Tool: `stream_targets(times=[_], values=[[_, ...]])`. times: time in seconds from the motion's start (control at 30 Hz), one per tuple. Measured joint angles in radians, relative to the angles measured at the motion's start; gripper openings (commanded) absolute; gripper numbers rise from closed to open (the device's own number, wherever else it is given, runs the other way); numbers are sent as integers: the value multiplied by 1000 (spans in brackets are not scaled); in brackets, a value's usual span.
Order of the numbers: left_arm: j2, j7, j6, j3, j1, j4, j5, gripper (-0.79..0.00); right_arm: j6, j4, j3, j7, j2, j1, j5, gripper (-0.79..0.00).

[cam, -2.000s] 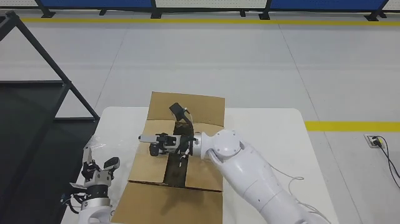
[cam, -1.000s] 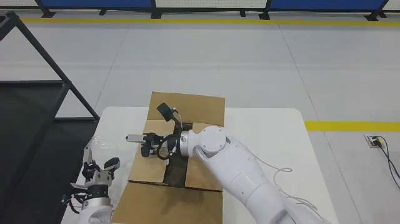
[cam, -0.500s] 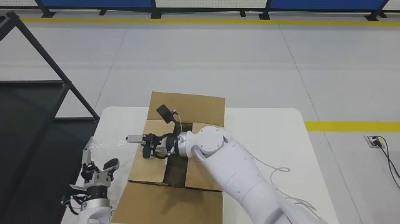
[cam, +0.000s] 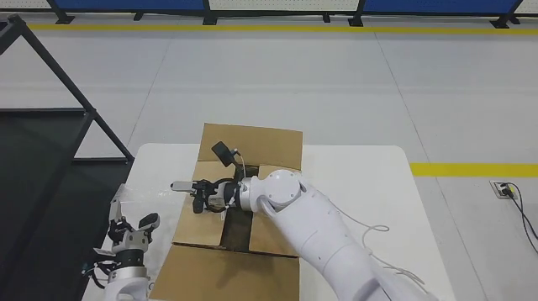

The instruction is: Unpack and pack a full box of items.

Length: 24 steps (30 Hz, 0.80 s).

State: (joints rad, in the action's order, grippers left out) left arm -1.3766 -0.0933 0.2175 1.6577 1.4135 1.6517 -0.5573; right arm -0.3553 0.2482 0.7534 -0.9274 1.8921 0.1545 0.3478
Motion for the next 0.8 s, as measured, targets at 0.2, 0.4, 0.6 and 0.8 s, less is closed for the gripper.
stream_targets(times=[0.2,0.4,0.6,0.8], values=[[-2,4,-2,2,0,-4,-2,0,6,-7,8,7,4,-1,-11,0],[-3,8,-4,3,1,-5,-4,0,14,-10,14,17,7,-2,-26,0],[-5,13,-3,5,3,-6,-7,0,32,-13,20,27,11,-3,-41,0],[-6,15,1,8,5,-8,-12,0,51,-16,24,35,15,-7,-58,0]])
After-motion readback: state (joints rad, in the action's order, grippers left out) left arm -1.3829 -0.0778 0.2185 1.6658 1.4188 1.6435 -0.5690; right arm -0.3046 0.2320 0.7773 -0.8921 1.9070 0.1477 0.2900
